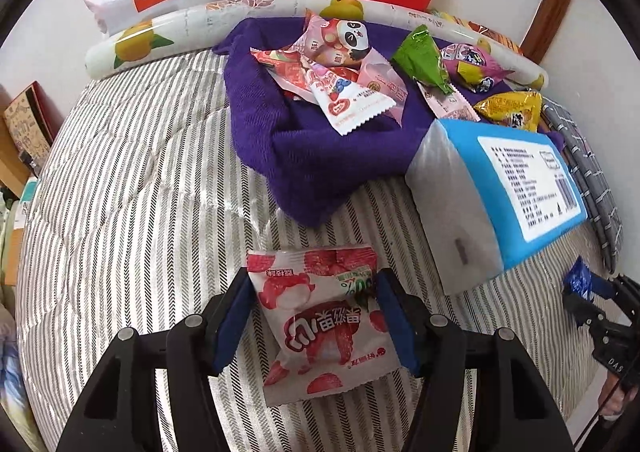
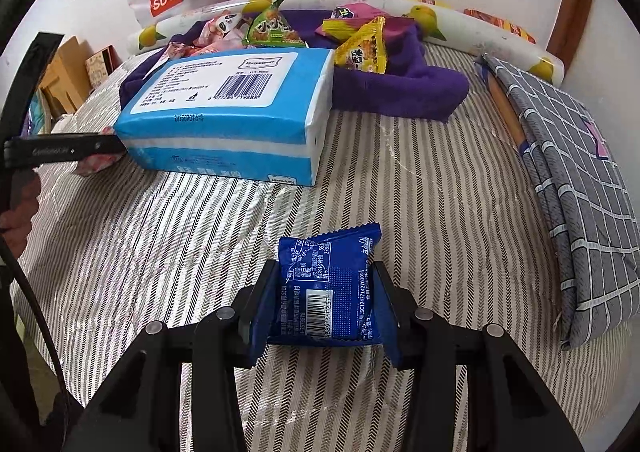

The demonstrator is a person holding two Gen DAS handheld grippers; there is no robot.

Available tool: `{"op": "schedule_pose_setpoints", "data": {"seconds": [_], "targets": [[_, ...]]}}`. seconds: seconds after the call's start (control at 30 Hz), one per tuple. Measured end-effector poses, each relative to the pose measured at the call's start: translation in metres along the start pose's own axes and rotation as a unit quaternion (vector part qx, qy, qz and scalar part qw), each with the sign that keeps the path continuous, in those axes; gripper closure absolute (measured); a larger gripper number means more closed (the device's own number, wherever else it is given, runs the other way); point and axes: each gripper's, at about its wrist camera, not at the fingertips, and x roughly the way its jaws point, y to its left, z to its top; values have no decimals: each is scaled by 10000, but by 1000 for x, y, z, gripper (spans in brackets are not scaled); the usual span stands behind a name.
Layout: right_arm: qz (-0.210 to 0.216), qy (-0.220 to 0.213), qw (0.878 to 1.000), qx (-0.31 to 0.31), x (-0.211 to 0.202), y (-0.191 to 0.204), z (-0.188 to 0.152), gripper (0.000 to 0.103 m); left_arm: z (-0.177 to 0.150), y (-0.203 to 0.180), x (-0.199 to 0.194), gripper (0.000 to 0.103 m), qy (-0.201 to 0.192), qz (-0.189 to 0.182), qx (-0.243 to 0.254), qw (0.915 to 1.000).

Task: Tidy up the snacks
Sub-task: 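Carry the strawberry bag and the blue packet over the purple towel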

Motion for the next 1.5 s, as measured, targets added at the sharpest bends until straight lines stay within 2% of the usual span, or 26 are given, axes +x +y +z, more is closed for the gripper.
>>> {"op": "schedule_pose_setpoints", "data": {"seconds": [0.13, 0.23, 0.33, 0.43, 0.6, 0.83, 1.33, 1.5], "targets": [[-13, -28, 9999, 113, -3, -2, 0, 58, -6, -18, 5, 34, -115, 439, 348, 9984], [-37, -92, 9998, 179, -8, -4, 0, 58, -8, -19, 5, 35, -221, 407, 205, 9987], [-61, -139, 9995, 276, -13, -7, -1, 58, -11, -18, 2, 45, -284, 434, 182, 9985], [-56, -170, 9993, 339, -18, -7, -2, 58, -14, -15, -2, 48, -235, 337, 121, 9991], [-45, -246, 9989, 407, -26, -4, -5, 59, -24, -12, -18, 48, -241, -42, -88, 9997], [0, -365, 9977, 568, -44, -1, -8, 59, -38, -24, -42, 48, -332, -361, -195, 9986], [-96, -782, 9935, 816, -96, 4, 5, 59, -42, -51, -95, 48, -678, -802, -197, 9943], [-60, -962, 9919, 821, -110, 6, 14, 59, -35, -60, -110, 48, -821, -821, -125, 9932]]}}
